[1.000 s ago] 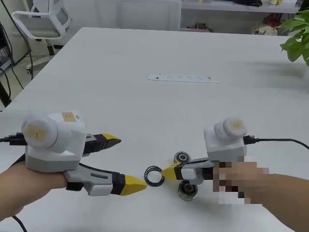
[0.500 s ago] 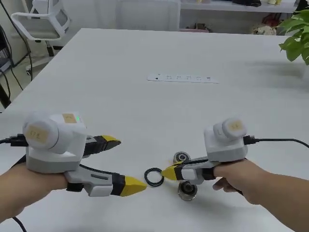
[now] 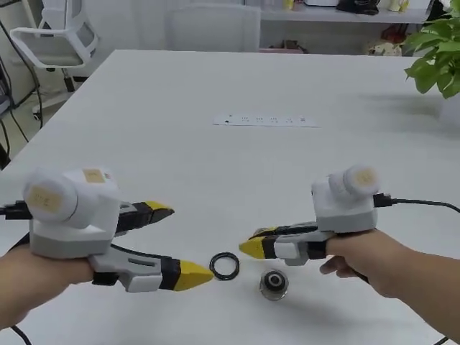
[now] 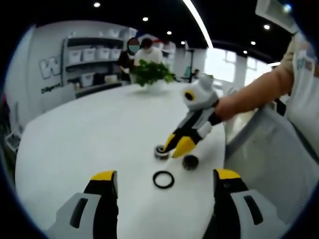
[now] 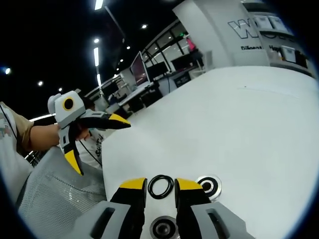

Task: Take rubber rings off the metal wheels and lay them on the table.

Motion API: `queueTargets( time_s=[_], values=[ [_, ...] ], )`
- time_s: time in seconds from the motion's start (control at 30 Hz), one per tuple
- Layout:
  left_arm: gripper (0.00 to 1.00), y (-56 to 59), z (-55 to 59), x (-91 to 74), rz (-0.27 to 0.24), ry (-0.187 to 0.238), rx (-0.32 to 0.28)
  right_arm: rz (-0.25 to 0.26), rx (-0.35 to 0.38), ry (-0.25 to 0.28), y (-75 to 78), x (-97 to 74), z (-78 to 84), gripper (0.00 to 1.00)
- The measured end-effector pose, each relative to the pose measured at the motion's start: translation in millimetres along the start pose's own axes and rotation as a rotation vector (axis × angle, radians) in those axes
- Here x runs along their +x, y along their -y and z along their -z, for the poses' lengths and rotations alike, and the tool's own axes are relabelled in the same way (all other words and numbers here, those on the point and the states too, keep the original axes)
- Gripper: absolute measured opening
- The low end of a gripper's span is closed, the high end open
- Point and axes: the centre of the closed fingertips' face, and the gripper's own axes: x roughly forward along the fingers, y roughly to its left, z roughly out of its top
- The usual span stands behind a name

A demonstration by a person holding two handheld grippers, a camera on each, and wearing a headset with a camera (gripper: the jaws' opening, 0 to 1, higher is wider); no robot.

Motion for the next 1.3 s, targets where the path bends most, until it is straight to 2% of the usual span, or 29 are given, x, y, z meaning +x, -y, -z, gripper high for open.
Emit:
queueTargets(
  time_s=[0.23, 0.53, 0.67, 0.73, 0.87, 0.93, 1.3],
  values=[
    [0.8, 0.4, -1.7, -4.9, -0.012, 0.008, -0.009, 0.027, -0.07, 0.017, -0.2, -21.1, -3.6, 0.27],
    [0.8, 3.5, -6.2, -12.8, -0.022, 0.022, -0.012, 0.078, -0.131, 0.06, 1.9, -51.6, -7.9, 0.41],
    [0.81, 4.1, -7.7, -15.5, -0.027, 0.028, -0.014, 0.1, -0.177, 0.052, -1.2, -65.2, -3.5, 0.47],
    [0.81, 4.6, -7.4, -16.5, -0.028, 0.028, -0.013, 0.106, -0.189, 0.055, 3.7, -71.6, -1.2, 0.49],
    [0.81, 5.6, -7.0, -17.9, -0.029, 0.029, -0.015, 0.117, -0.195, 0.057, -0.1, -80.8, 4.4, 0.55],
    [0.82, 6.3, -7.1, -18.4, -0.029, 0.032, -0.017, 0.129, -0.204, 0.053, 3.9, -86.0, 7.3, 0.56],
    [0.84, 10.3, -7.2, -20.5, -0.031, 0.043, -0.023, 0.181, -0.245, 0.035, -1.3, -97.8, 25.7, 0.63]
  ],
)
